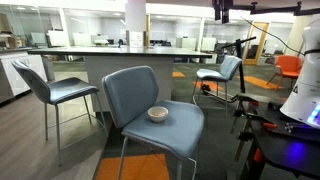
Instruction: Take the orange marker out of the white bowl and put it on the seat of the blue chair
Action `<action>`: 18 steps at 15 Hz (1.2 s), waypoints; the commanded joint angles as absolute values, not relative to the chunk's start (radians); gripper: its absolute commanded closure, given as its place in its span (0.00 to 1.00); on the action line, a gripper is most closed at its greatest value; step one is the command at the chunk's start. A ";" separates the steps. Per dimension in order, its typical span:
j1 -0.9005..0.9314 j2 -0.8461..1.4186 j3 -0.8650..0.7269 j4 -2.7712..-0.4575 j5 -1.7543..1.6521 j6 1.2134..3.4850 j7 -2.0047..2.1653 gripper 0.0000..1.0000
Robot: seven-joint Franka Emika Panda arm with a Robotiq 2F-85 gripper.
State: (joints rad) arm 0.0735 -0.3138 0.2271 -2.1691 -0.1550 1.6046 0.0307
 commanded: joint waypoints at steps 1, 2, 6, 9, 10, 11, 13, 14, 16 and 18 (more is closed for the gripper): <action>0.102 -0.311 0.203 -2.166 -0.161 1.601 0.038 0.00; 0.102 -0.311 0.203 -2.166 -0.161 1.601 0.038 0.00; 0.102 -0.311 0.203 -2.166 -0.161 1.601 0.038 0.00; 0.102 -0.311 0.203 -2.166 -0.161 1.601 0.038 0.00; 0.102 -0.311 0.203 -2.166 -0.161 1.601 0.038 0.00; 0.095 -0.292 0.198 -2.151 -0.170 1.606 0.034 0.00; 0.081 -0.244 0.168 -2.115 -0.169 1.640 0.009 0.00; 0.073 -0.212 0.145 -2.096 -0.167 1.672 -0.015 0.00; 0.053 -0.138 0.101 -2.064 -0.174 1.756 -0.033 0.00; 0.033 -0.057 0.057 -2.050 -0.167 1.882 -0.086 0.00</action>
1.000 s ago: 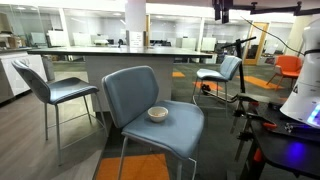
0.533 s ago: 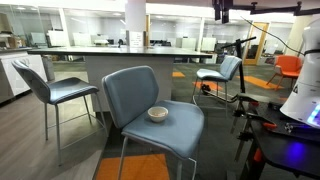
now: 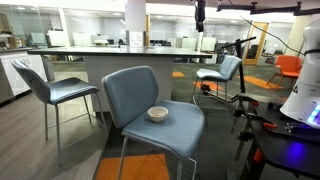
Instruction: Take the orange marker out of the white bowl and put it on the seat of the blue chair
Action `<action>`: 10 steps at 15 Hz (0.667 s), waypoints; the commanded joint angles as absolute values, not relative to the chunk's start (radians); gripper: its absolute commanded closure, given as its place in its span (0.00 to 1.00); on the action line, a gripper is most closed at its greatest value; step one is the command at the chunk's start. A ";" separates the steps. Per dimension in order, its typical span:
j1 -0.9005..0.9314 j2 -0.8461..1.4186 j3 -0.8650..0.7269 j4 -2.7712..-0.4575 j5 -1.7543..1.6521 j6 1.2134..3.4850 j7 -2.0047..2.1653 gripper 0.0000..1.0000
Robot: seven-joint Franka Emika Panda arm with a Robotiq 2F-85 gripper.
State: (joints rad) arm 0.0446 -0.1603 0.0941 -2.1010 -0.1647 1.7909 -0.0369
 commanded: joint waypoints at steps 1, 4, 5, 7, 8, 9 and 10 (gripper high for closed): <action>0.023 -0.013 0.040 -2.038 -0.158 1.933 -0.100 0.00; 0.003 0.134 0.014 -2.008 -0.128 2.091 -0.104 0.00; 0.001 0.182 0.012 -1.993 -0.118 2.132 -0.076 0.00; -0.003 0.279 0.015 -1.960 -0.075 2.190 -0.069 0.00; -0.005 0.330 0.017 -1.937 -0.047 2.218 -0.060 0.00; -0.007 0.376 0.017 -1.913 -0.023 2.232 -0.051 0.00; -0.007 0.426 0.013 -1.887 -0.015 2.246 -0.038 0.00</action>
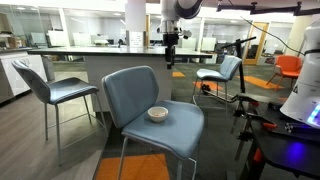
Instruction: Take the orange marker out of the white bowl and put it on the seat of the blue chair
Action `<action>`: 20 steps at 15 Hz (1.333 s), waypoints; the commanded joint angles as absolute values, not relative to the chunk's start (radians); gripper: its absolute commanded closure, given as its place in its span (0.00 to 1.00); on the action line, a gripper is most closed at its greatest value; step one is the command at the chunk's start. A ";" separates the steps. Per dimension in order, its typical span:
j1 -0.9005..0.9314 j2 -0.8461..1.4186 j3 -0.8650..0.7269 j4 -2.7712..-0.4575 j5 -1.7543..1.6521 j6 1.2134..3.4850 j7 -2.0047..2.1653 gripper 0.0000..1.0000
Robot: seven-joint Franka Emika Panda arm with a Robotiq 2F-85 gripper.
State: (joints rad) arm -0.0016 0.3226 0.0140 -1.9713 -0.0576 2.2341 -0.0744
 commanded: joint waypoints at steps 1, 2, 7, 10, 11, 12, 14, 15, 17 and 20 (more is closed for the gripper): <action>-0.014 0.471 0.014 -1.858 0.009 2.246 -0.039 0.00; -0.020 0.513 0.013 -1.830 0.030 2.248 -0.028 0.00; -0.050 0.694 0.013 -1.700 0.121 2.240 0.025 0.00; -0.061 0.792 0.014 -1.625 0.152 2.235 0.034 0.15; -0.063 0.818 0.013 -1.604 0.158 2.232 0.035 0.19; -0.067 0.845 0.013 -1.581 0.164 2.227 0.033 0.25; -0.075 0.898 0.016 -1.535 0.173 2.223 0.028 0.31; -0.081 0.923 0.017 -1.512 0.177 2.220 0.024 0.33; -0.088 0.968 0.020 -1.466 0.180 2.211 0.021 0.39; -0.097 1.036 0.024 -1.394 0.180 2.183 0.016 0.39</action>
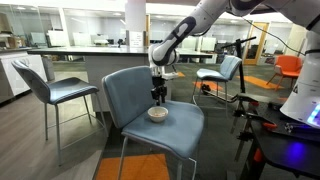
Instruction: Take the orange marker out of the white bowl and put it on the seat of the blue chair
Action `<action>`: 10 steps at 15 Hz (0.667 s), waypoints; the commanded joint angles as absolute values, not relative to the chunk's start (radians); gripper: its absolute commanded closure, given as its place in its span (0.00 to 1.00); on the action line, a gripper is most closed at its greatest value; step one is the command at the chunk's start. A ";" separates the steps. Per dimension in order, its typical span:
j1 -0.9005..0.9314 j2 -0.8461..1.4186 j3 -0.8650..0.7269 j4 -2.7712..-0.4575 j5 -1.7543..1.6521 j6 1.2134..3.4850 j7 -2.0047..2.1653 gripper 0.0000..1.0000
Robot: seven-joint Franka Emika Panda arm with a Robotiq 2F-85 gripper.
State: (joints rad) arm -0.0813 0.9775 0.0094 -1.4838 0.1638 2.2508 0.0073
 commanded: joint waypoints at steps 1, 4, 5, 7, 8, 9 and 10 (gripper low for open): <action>-0.099 1.055 0.026 -1.372 0.181 2.173 0.016 0.38; -0.104 1.112 0.035 -1.311 0.183 2.133 0.013 0.38; -0.106 1.129 0.037 -1.292 0.185 2.121 0.012 0.38; -0.107 1.162 0.038 -1.252 0.187 2.099 0.011 0.39; -0.109 1.177 0.038 -1.233 0.188 2.092 0.011 0.40; -0.112 1.192 0.037 -1.212 0.188 2.083 0.012 0.40; -0.113 1.205 0.035 -1.194 0.186 2.073 0.015 0.40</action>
State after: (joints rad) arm -0.0957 1.1585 0.0232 -1.2801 0.1713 2.1416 0.0073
